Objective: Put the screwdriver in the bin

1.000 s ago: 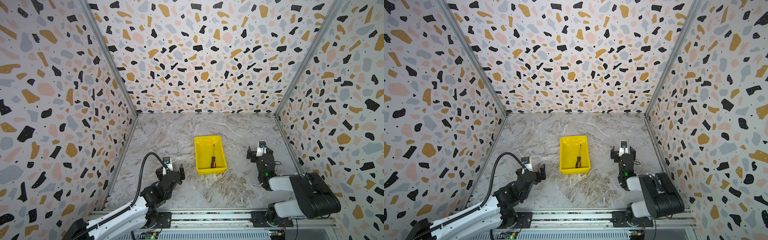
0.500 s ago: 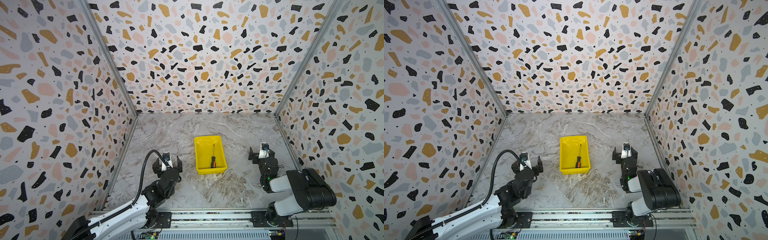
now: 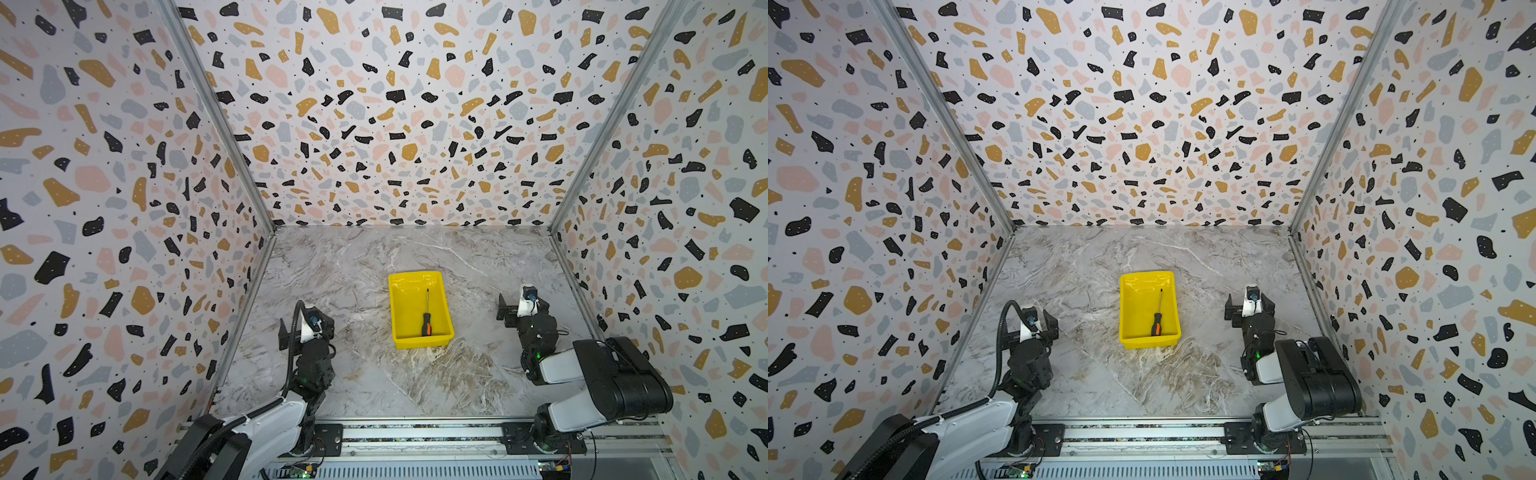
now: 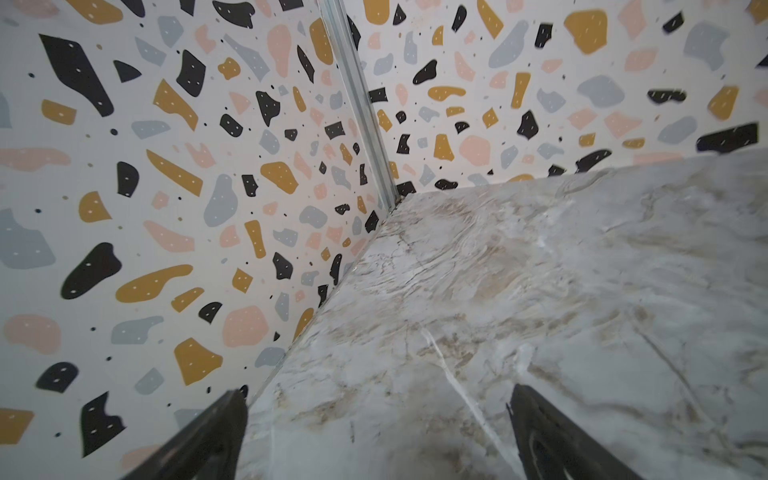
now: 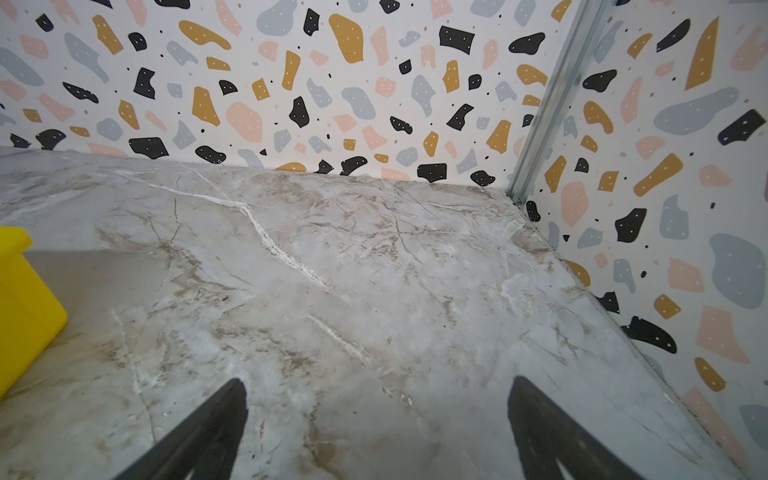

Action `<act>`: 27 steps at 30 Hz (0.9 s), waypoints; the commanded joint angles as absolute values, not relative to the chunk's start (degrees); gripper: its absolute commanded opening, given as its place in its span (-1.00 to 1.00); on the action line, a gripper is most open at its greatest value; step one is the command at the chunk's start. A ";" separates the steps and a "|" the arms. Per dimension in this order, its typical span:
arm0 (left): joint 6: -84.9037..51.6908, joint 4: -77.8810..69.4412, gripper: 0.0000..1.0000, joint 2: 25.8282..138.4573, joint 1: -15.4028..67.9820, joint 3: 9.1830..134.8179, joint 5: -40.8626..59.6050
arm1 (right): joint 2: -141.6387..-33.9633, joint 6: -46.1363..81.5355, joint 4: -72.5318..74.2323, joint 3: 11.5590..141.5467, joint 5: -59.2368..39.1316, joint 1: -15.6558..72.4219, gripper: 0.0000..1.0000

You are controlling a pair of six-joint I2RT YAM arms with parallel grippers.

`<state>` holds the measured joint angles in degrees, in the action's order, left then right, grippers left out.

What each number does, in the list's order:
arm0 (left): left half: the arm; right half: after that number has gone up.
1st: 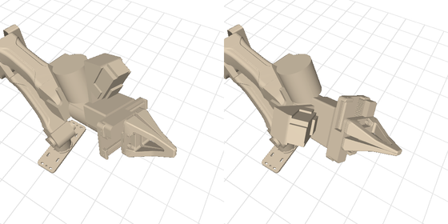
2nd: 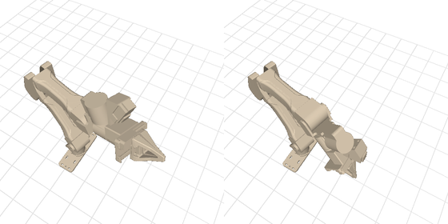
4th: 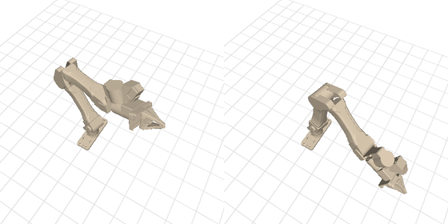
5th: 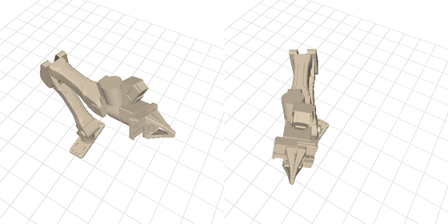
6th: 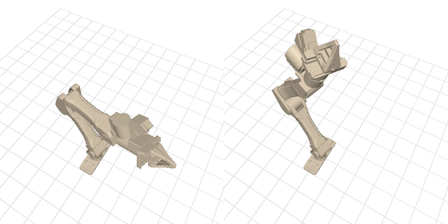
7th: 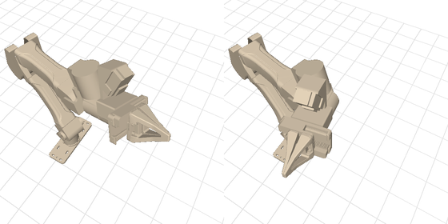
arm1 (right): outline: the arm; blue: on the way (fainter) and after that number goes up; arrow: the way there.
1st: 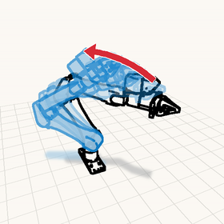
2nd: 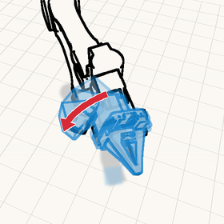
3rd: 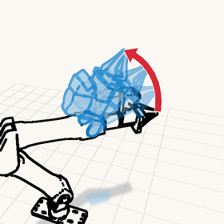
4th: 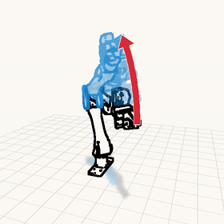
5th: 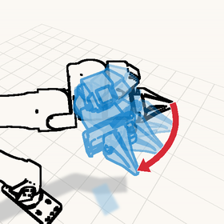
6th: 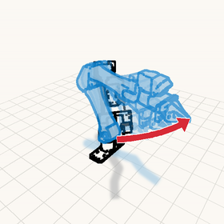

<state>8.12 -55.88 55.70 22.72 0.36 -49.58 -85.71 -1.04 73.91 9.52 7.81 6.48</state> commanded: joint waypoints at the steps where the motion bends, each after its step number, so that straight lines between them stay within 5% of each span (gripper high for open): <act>1: 3.52 -64.65 0.99 56.38 18.57 -1.38 -42.22 | -85.34 -1.19 73.30 10.81 6.77 6.07 0.98; 9: -10.59 -58.89 0.99 58.47 12.21 2.24 -42.74 | -85.34 -1.15 73.23 10.86 6.68 6.06 0.98; 17: -7.11 -77.60 0.99 68.76 12.01 -1.60 -38.14 | -85.30 -1.16 73.21 10.90 6.55 6.07 0.98; 20: -3.17 -70.94 1.00 71.92 12.01 2.72 -27.87 | -85.34 -1.06 73.20 10.90 6.50 6.02 0.98; 22: -2.46 -79.08 1.00 78.77 11.96 3.11 -28.81 | -85.36 -0.88 72.21 11.44 5.26 5.57 0.98; 25: -3.74 -66.97 1.00 74.77 11.97 6.09 -28.73 | -85.34 -0.64 71.46 11.79 3.43 4.70 0.98; 27: -3.36 -72.88 0.99 77.00 11.98 4.91 -29.27 | -85.43 -0.59 71.46 11.83 3.23 4.57 0.98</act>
